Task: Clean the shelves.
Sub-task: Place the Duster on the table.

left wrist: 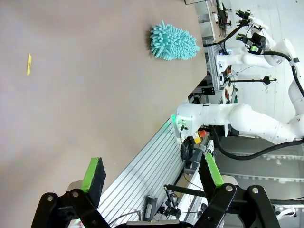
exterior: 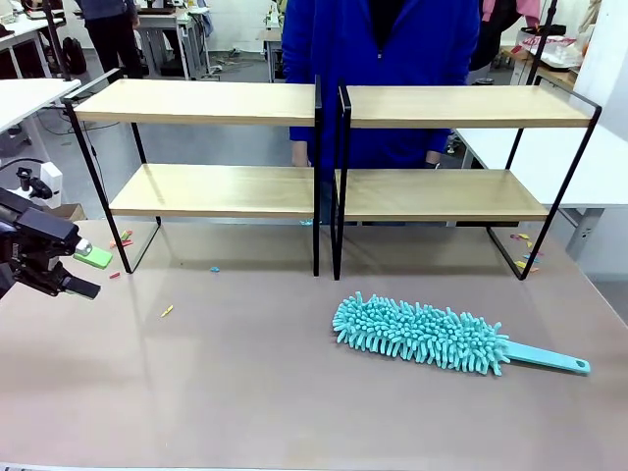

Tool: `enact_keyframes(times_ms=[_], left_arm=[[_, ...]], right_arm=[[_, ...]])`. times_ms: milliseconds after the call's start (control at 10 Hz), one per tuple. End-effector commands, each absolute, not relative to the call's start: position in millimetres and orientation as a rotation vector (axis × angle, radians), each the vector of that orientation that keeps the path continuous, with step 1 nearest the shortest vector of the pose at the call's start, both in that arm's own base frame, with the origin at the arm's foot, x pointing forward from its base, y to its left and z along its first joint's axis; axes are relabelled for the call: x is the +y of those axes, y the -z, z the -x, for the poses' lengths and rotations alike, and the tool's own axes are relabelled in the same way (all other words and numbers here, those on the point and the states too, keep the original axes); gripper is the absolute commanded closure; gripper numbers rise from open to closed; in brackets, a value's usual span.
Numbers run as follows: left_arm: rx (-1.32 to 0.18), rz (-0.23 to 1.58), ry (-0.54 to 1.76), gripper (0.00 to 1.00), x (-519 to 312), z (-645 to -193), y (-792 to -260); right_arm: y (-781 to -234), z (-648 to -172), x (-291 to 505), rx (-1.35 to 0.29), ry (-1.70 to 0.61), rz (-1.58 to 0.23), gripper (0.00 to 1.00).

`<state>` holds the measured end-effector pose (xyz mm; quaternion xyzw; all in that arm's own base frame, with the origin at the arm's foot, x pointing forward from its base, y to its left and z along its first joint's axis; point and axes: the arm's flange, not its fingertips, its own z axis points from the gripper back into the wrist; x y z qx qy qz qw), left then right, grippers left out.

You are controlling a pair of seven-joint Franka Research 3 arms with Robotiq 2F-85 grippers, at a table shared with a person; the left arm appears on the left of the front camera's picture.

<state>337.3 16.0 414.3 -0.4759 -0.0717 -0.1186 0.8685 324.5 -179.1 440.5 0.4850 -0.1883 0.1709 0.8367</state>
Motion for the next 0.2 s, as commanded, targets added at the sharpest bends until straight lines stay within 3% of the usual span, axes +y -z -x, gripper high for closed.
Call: enact_keyframes(times_ms=[0, 100], left_arm=[[-0.17, 1.021, 0.262, 0.0, 13.8, -337.4, -413.7], [-0.17, 1.021, 0.262, 0.0, 13.8, -337.4, -413.7]], right_arm=[[-443.1, -326.5, -179.9, -0.421, -0.373, -1.025, 0.0], [-443.1, -326.5, -179.9, -0.421, -0.373, -1.025, 0.0]])
